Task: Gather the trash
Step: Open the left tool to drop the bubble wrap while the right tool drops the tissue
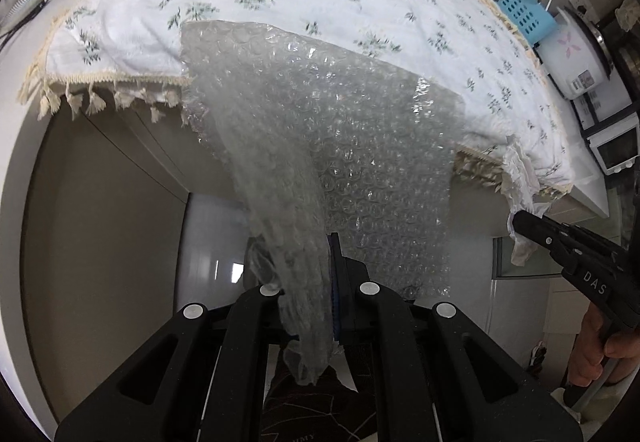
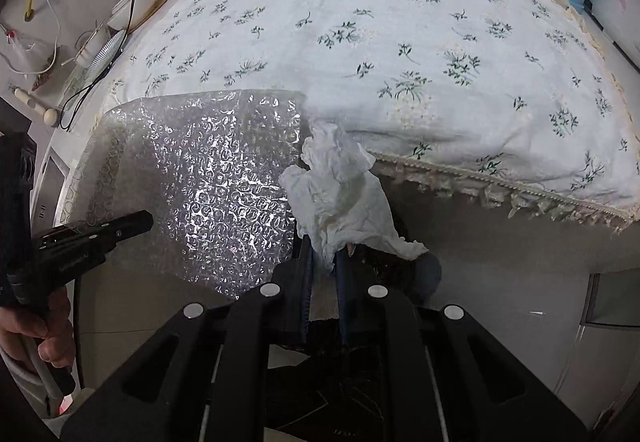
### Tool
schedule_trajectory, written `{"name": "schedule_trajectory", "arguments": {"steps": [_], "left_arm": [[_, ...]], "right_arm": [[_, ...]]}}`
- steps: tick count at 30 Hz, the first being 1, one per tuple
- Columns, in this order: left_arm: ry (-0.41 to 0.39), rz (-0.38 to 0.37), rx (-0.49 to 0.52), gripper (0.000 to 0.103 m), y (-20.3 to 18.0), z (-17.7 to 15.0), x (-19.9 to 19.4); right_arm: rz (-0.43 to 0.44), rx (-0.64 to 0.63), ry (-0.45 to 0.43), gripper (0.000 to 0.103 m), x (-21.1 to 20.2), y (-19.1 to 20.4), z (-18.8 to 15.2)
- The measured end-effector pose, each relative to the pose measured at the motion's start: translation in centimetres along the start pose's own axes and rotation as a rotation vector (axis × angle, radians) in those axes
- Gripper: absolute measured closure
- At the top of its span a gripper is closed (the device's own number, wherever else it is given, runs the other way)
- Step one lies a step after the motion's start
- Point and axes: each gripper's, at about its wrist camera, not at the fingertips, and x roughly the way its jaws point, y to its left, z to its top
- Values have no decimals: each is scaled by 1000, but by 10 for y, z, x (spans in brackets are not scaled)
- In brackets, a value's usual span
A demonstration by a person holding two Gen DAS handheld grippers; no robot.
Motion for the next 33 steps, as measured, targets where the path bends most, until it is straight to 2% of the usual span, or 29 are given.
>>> {"name": "schedule_trajectory", "arguments": {"steps": [22,29,33], "left_arm": [[129,113,46,96,-5,-34,104],[153,134,93,95,-19,-34,127],[146,134,122,90,-29,-35,135]], "right_arm": [[13,25,140,93,92,-32,-25],[9,28,156,93,101,-33,-26],[7,32,158,92,102,-35,-25]]}}
